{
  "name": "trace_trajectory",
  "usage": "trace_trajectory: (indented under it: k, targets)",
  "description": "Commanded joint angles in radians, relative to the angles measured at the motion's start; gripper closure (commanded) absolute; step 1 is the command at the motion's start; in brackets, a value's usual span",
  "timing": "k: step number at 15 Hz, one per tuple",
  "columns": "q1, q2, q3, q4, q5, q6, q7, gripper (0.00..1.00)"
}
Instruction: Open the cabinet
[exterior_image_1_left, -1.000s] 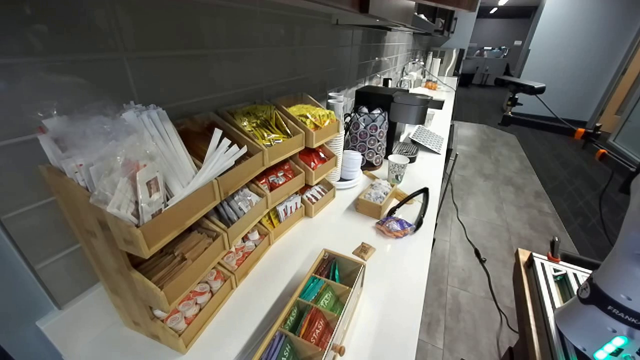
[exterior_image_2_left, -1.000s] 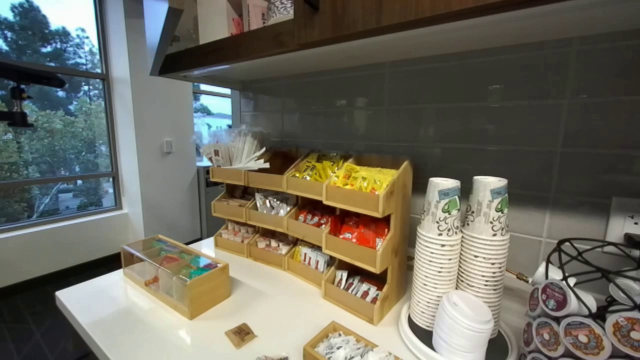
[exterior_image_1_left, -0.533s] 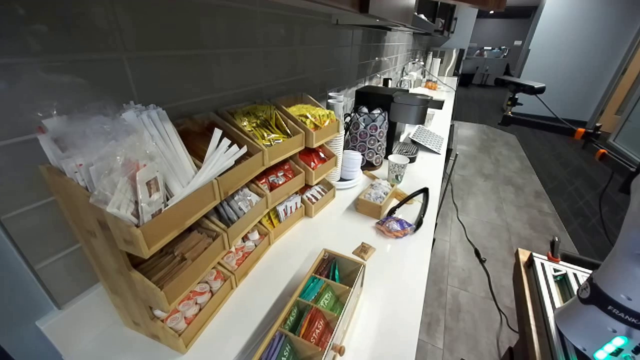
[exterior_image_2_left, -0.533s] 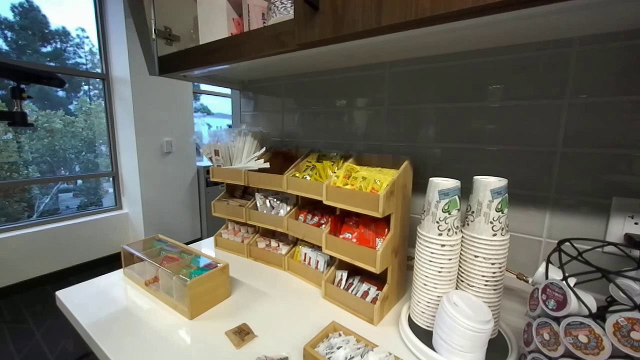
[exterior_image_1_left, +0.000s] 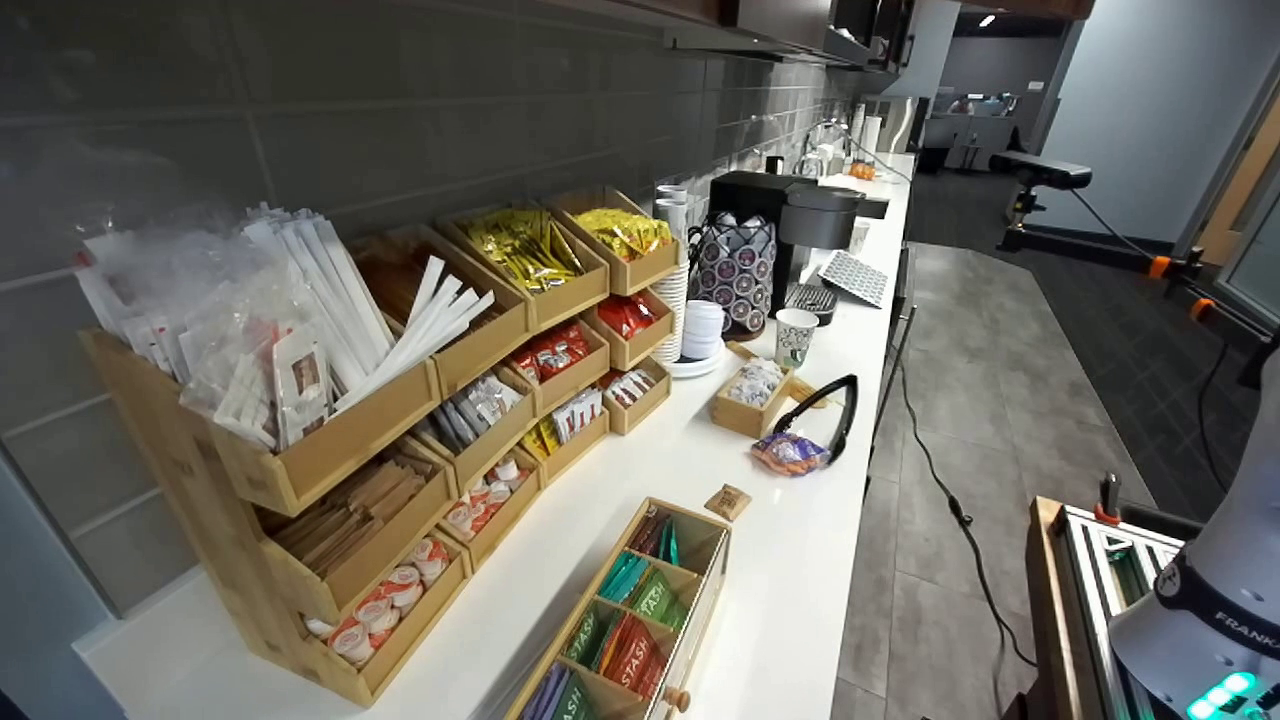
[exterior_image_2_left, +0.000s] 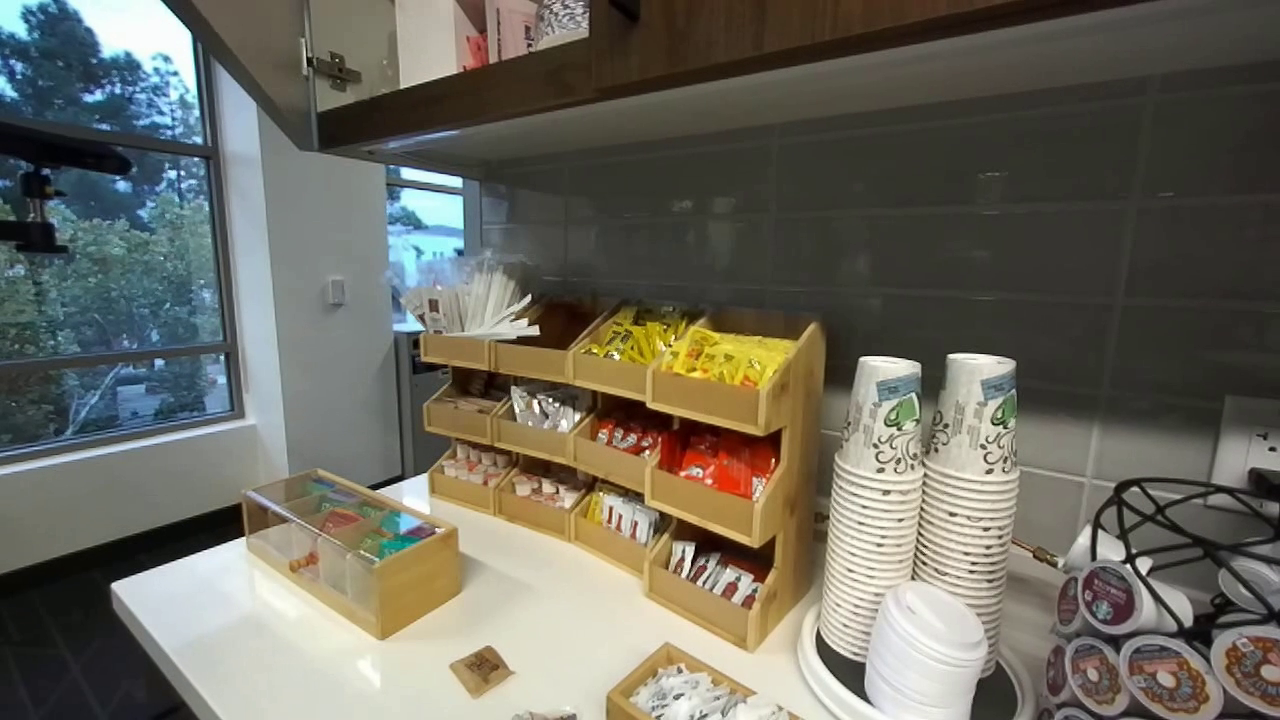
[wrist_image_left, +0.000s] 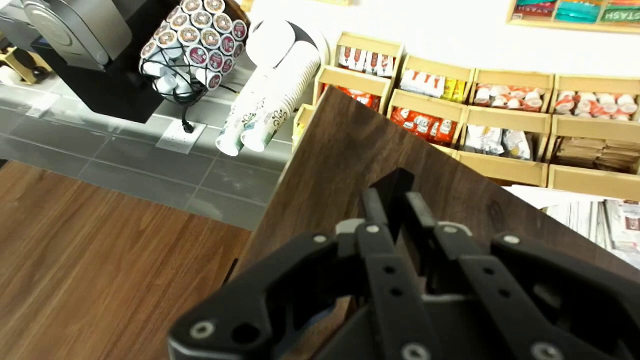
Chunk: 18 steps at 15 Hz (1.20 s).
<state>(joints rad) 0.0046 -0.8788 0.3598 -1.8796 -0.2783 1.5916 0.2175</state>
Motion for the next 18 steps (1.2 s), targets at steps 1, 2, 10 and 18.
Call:
trace_trajectory:
  k: [1,2,10,18]
  targets:
    - [0.042,0.080,0.116,0.065,0.038,0.017,0.035,0.96]
    - [0.038,0.081,0.130,0.076,0.038,0.000,0.050,0.96]
    - [-0.004,0.104,0.237,0.166,0.018,-0.114,0.170,0.96]
    - [-0.083,0.157,0.363,0.250,-0.067,-0.186,0.184,0.38]
